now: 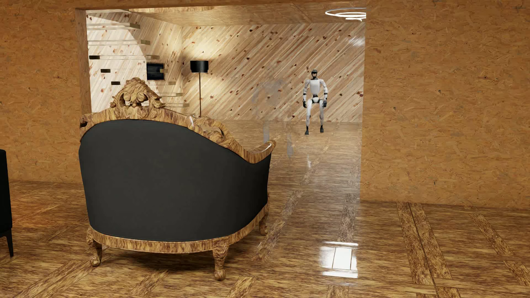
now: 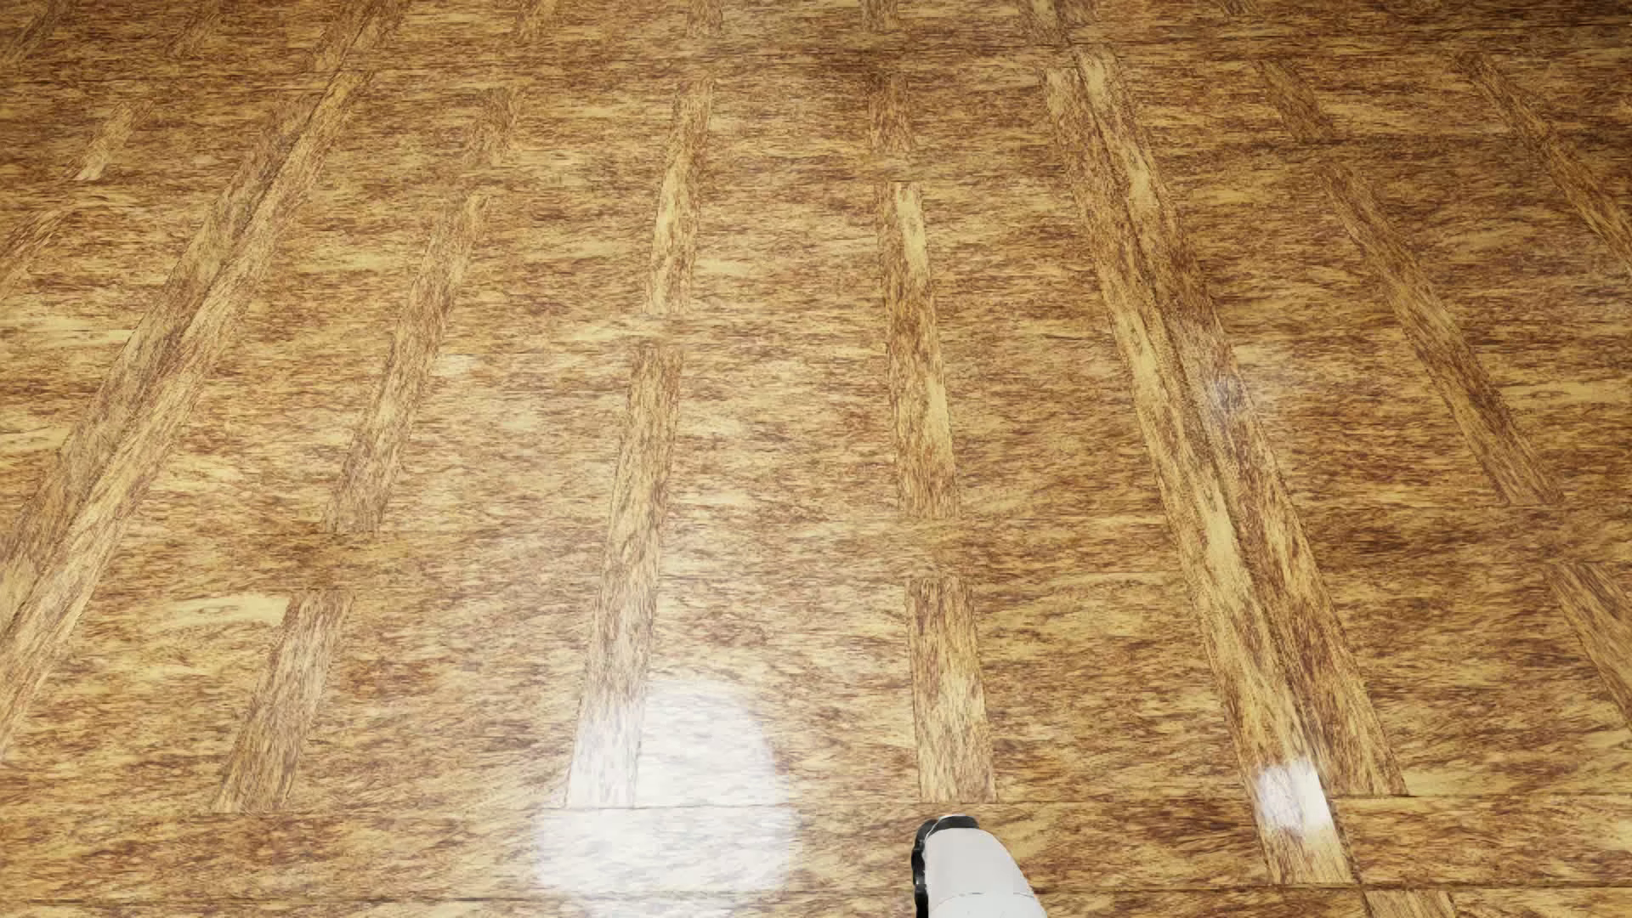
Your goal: Head to the dark armchair
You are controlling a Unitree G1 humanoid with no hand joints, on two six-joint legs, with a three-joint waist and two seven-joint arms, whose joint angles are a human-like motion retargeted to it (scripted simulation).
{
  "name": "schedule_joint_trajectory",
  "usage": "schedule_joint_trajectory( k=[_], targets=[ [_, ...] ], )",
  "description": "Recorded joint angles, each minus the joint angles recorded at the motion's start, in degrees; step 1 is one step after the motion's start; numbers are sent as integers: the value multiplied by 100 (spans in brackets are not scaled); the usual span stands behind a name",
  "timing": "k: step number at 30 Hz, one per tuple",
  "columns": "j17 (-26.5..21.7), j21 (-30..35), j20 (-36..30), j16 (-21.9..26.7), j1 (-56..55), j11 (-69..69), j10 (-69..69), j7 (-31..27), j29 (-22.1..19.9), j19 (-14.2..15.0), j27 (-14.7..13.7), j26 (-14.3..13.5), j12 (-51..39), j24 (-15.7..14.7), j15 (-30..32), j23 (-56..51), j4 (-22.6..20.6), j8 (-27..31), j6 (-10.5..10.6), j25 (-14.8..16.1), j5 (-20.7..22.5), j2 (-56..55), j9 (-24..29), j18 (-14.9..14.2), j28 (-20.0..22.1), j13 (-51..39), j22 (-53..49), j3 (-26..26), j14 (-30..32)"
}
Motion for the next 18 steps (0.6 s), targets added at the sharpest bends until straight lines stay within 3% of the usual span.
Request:
schedule_joint_trajectory(
  k=[3,5,7,9,10,12,14,16,18],
  targets=[
    [-16,333,43,-105,305,-504,-51,0,0,0,0,0,-236,0,-56,648,163,0,85,0,-32,-44,-59,0,0,104,-144,-174,35],
    [-17,392,129,-137,460,-65,-64,0,0,0,0,0,-163,0,45,883,304,0,118,0,-80,-196,-142,0,0,205,-410,-276,520],
    [-37,413,553,-272,410,571,276,0,0,0,0,0,195,0,36,996,449,0,276,0,30,-249,-185,0,0,224,-607,-97,1906],
    [-77,141,594,-312,-373,787,1690,0,0,0,0,0,506,0,-335,897,613,0,386,0,129,162,-310,0,0,173,-517,140,3583],
    [-199,325,609,-223,-722,654,2717,0,0,0,0,0,777,0,-475,559,664,0,470,0,394,649,-135,0,0,105,-837,350,4124],
    [-361,67,475,-171,-1682,420,4446,0,0,0,0,0,971,0,-703,174,528,0,485,0,546,1322,-68,0,0,-190,-877,725,3989],
    [-471,-359,306,-140,-2422,133,4809,0,0,0,0,0,1137,0,-793,-250,297,0,430,0,569,2029,-28,0,0,-493,-783,1207,3583],
    [-546,-682,149,-91,-3087,-97,4039,0,0,0,0,0,1282,0,-939,-700,143,0,369,0,567,2648,-8,0,0,-826,-762,1535,3530],
    [-598,-854,-5,-108,-3411,-289,2332,0,0,0,0,0,1352,0,-1163,-1019,128,0,338,0,542,3252,30,0,0,-1204,-693,1765,3861]
  ],
)
